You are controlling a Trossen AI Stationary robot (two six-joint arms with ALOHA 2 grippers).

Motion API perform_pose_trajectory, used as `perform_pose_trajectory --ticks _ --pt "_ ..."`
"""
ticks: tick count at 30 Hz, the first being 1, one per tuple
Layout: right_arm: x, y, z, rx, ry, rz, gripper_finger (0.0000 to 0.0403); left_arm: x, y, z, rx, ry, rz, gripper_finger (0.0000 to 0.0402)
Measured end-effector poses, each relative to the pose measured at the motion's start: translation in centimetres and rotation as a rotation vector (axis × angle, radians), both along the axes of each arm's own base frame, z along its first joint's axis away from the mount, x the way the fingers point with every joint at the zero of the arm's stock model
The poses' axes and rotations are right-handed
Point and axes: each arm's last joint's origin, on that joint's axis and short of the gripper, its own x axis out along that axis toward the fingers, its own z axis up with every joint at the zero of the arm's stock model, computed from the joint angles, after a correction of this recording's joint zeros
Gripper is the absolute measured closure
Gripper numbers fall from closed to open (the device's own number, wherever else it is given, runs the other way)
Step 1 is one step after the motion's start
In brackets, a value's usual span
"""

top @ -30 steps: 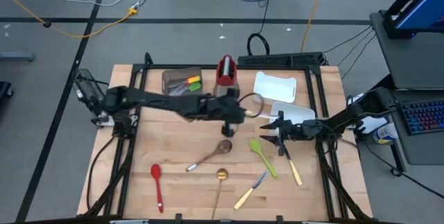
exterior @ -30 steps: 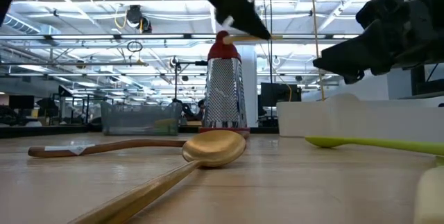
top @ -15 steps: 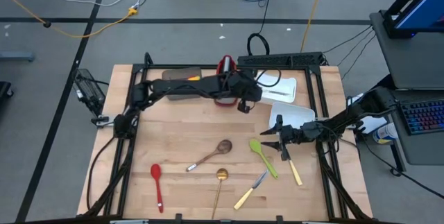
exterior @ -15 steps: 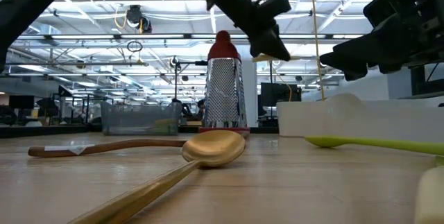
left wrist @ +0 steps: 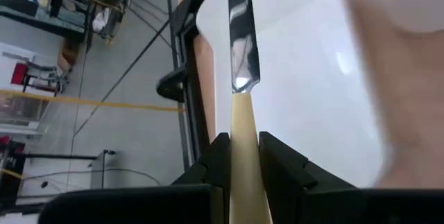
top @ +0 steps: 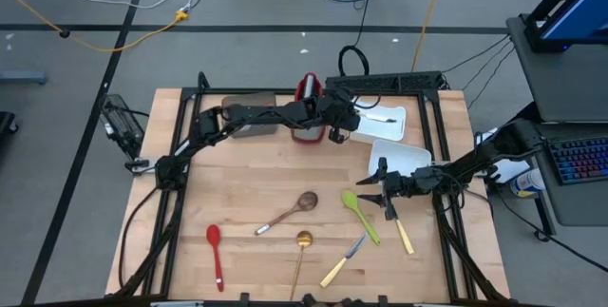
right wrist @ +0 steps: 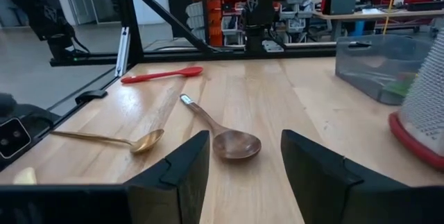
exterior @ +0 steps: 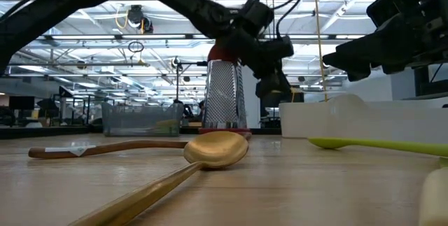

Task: Pick & Place Kitchen Items
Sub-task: Put the top left yellow table knife into the top white bin, then put the left yellow table knife into the top white bin

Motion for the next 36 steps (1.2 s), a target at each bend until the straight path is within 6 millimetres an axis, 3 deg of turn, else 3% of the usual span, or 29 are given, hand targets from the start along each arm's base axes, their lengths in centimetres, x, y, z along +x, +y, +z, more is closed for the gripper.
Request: perform_pose_trajectory --ticks 6,15,20,36 --pt "0.0 0.0 0.0 -0.007 0.003 -0.001 0.0232 -0.3 1.3 -0.3 0.016 0.009 -0.025 0.0350" --pt "0.0 0.0 0.0 -0.007 0.003 -0.001 0.0232 0.2 0.9 -0.9 -0.034 -0.029 -0.263 0.0350" --pt "0.0 0.0 0.0 -0.004 0.000 -0.001 0.0232 0.3 1.4 -2.7 -0.014 0.003 -0.204 0.0345" --pt "0.0 0.0 -0.1 -0.007 0.009 0.000 0.0232 0.3 2.0 -2.9 -0.013 -0.003 -0.128 0.0255"
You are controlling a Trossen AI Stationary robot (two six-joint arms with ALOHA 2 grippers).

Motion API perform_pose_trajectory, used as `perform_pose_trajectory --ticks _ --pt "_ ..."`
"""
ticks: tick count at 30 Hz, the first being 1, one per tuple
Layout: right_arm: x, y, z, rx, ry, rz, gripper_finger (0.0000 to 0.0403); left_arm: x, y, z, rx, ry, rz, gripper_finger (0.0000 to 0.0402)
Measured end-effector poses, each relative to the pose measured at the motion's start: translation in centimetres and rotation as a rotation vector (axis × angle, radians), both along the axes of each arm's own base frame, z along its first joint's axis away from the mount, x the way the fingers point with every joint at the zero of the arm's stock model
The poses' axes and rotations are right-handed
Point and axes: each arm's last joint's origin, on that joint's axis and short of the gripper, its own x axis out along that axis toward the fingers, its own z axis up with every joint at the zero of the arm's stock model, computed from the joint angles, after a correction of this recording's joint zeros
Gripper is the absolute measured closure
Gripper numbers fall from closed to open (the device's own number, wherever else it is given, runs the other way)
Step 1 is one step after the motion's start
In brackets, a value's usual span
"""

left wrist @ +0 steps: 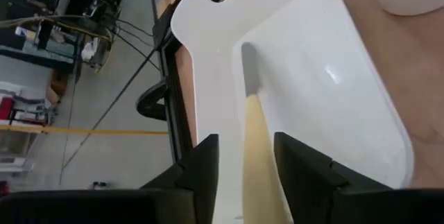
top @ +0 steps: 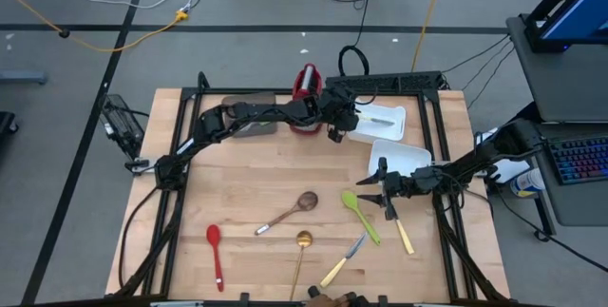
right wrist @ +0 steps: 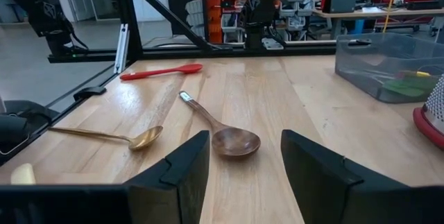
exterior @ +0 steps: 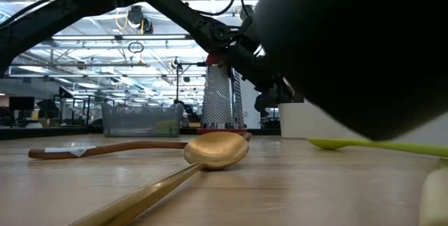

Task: Pick & Place Kitchen Items
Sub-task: Put the left yellow table knife into the top white bin

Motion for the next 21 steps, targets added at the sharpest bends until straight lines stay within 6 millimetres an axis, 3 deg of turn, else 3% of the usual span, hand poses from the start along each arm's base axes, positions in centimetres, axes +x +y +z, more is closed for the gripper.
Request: perform_pose_trajectory --ticks 8,16,21 --pt "0.0 0.0 0.0 0.000 0.000 -0.001 0.0232 0.6 -0.8 0.8 -0.028 -0.096 0.082 0.0243" --pt "0.0 0.0 0.0 0.001 0.005 -0.004 0.0232 -0.2 -3.2 5.9 -0.066 -0.142 0.090 0.0243" --pt "0.0 0.0 0.0 0.010 0.005 -0.005 0.0232 -3.1 -4.7 11.6 -0.199 -0.146 0.160 0.0243"
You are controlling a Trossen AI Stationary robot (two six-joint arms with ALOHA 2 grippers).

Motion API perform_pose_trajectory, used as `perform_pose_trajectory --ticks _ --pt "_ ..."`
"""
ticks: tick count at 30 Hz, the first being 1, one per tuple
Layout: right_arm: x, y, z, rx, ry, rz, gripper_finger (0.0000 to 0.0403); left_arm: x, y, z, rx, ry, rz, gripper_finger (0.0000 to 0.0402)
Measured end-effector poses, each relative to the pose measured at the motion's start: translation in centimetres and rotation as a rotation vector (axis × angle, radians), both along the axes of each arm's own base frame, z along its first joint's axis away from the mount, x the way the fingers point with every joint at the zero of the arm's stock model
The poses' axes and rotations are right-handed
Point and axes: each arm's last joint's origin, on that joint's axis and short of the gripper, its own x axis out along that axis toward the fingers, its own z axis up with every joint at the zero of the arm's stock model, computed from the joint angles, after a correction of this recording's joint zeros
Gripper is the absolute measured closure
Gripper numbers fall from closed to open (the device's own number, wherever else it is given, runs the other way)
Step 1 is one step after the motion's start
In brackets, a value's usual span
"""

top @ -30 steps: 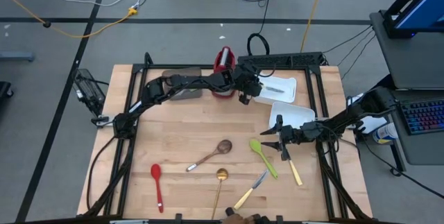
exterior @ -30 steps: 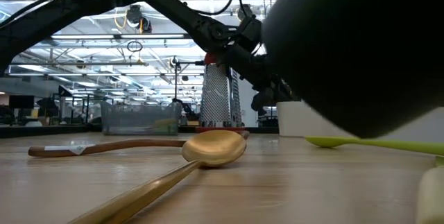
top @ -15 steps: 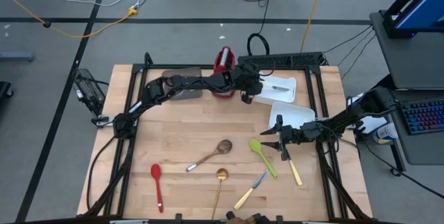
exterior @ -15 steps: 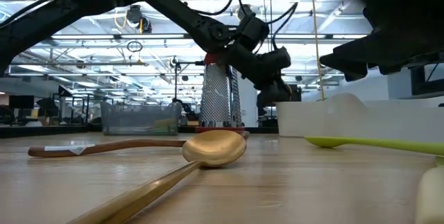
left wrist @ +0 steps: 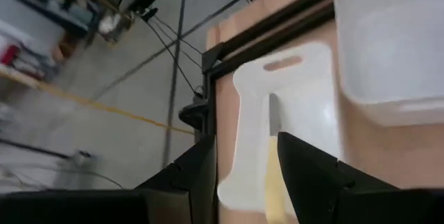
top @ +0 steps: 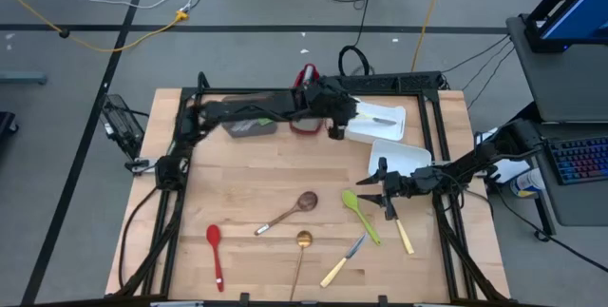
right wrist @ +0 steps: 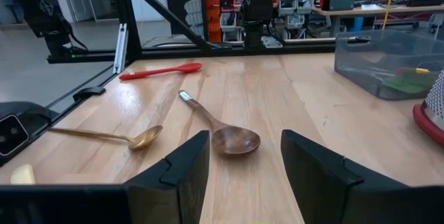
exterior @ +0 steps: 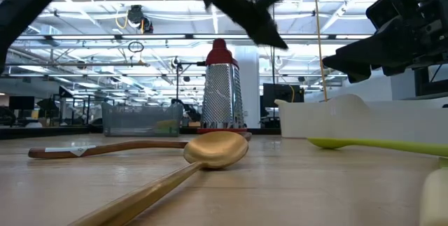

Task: Pick & Place Kitchen Items
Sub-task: Put the left yellow table knife into the top white bin

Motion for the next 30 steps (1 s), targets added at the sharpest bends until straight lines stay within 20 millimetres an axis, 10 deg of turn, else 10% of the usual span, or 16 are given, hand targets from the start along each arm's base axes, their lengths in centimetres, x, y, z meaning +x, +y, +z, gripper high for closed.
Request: perform_pose_trajectory --ticks 9,16,30 --pt "0.1 0.0 0.1 -0.111 -0.014 -0.019 0.0232 -7.4 -2.1 7.9 -0.231 0.056 0.118 0.0243" --pt "0.5 0.1 0.2 -0.118 -0.002 -0.007 0.0232 -12.8 -4.6 10.5 -0.475 0.171 0.271 0.0243" --pt "0.6 0.9 0.9 -0.164 -0.083 0.231 0.0232 -16.3 -14.2 2.9 -0.536 0.297 0.297 0.0243"
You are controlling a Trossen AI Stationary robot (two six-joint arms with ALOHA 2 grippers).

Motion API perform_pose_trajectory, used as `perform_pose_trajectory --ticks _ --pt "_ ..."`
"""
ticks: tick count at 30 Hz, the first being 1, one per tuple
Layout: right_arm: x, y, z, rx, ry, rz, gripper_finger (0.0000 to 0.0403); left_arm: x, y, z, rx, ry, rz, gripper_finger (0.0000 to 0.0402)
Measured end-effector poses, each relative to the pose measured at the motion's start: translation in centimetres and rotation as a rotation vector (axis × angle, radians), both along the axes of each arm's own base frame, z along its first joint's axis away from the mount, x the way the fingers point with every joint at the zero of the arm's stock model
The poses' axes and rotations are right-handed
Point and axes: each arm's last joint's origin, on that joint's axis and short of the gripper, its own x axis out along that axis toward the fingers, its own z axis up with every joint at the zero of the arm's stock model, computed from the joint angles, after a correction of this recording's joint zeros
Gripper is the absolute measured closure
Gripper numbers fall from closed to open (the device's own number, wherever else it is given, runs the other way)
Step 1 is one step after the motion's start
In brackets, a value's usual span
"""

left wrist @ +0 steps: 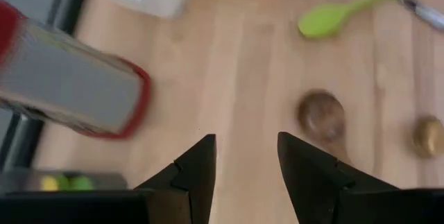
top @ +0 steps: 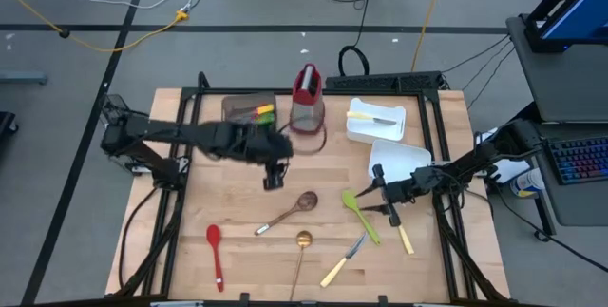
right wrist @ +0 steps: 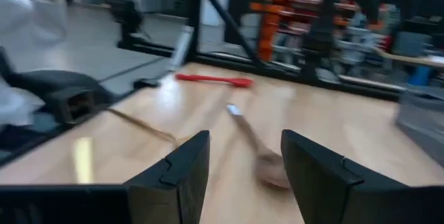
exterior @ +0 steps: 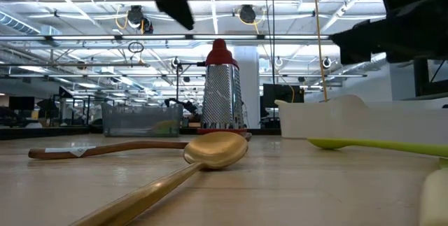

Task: Pick & Place Kitchen Items
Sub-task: Put the left yellow table knife into the top white bin

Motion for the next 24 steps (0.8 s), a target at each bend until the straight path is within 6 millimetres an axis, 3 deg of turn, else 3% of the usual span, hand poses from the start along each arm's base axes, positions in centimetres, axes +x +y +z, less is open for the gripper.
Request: perform_pose_trajectory --ticks 4,11,18,21,24 --pt "1.1 0.4 0.6 0.004 -0.013 0.027 0.0232 -2.0 -2.2 -1.9 0.006 -0.006 0.022 0.0243" --pt "5.6 2.2 0.8 0.040 0.089 0.129 0.0232 -6.5 -4.4 -3.9 0.046 -0.047 0.108 0.0243" --pt "9.3 4.6 0.8 0.039 0.187 0.417 0.0232 -8.1 -5.3 -5.6 0.024 -0.168 0.078 0.0243" --pt "10.6 5.6 1.3 0.010 0.155 0.457 0.0232 -8.4 -5.4 -6.1 0.018 -0.163 0.079 0.0243" --pt "11.5 6.4 1.5 0.096 0.194 0.475 0.0232 -8.6 -5.6 -6.4 0.011 -0.153 0.087 0.0243"
